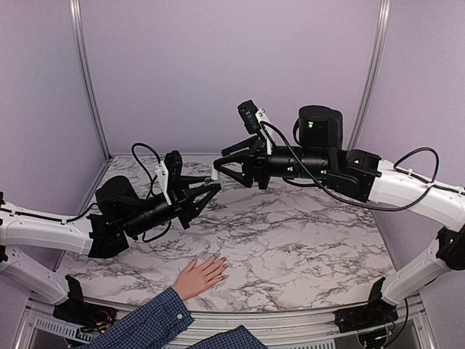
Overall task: Paint the nails
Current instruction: Unscrew the nail polish bottle cap from the nail polish bottle.
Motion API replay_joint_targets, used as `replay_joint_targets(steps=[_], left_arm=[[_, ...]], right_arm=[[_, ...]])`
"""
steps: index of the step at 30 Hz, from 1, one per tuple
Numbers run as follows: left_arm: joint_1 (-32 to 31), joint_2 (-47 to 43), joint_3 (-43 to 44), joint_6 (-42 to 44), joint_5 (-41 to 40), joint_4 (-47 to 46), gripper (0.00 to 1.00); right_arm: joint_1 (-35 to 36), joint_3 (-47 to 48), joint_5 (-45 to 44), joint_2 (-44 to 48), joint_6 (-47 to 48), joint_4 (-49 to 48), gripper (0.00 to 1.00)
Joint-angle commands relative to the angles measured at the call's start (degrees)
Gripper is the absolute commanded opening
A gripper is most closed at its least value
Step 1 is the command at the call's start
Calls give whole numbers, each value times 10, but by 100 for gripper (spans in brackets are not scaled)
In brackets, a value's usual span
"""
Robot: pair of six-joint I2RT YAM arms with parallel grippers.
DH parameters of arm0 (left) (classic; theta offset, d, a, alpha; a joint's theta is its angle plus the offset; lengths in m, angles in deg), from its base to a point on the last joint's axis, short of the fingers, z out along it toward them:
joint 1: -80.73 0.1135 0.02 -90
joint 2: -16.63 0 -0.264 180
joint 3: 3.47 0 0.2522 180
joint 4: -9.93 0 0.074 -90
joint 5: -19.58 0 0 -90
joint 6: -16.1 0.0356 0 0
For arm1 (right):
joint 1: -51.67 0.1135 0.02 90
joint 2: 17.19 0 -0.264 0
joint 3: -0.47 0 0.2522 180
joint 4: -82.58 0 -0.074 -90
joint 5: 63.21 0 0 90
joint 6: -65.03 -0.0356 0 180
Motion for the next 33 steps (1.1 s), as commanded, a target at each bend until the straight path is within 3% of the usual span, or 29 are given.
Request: replay_joint_targets(steps=[1, 13, 22, 28, 33], left_arm=[[-1, 18, 17, 15, -57, 10, 0], [-1, 39, 26, 19, -91, 16, 0], [-1, 42, 30, 21, -91, 19, 0], [0, 30, 27, 15, -62, 18, 0], [1, 15, 21, 9, 21, 15, 0]], right_arm=[[-2, 29, -51, -18, -38, 22, 48], [-2, 33, -46, -52, -72, 24, 39], [-2, 26, -24, -48, -73, 8, 17], [-2, 24, -1, -43, -57, 1, 5], [-2, 12, 18, -30, -35, -11, 0]])
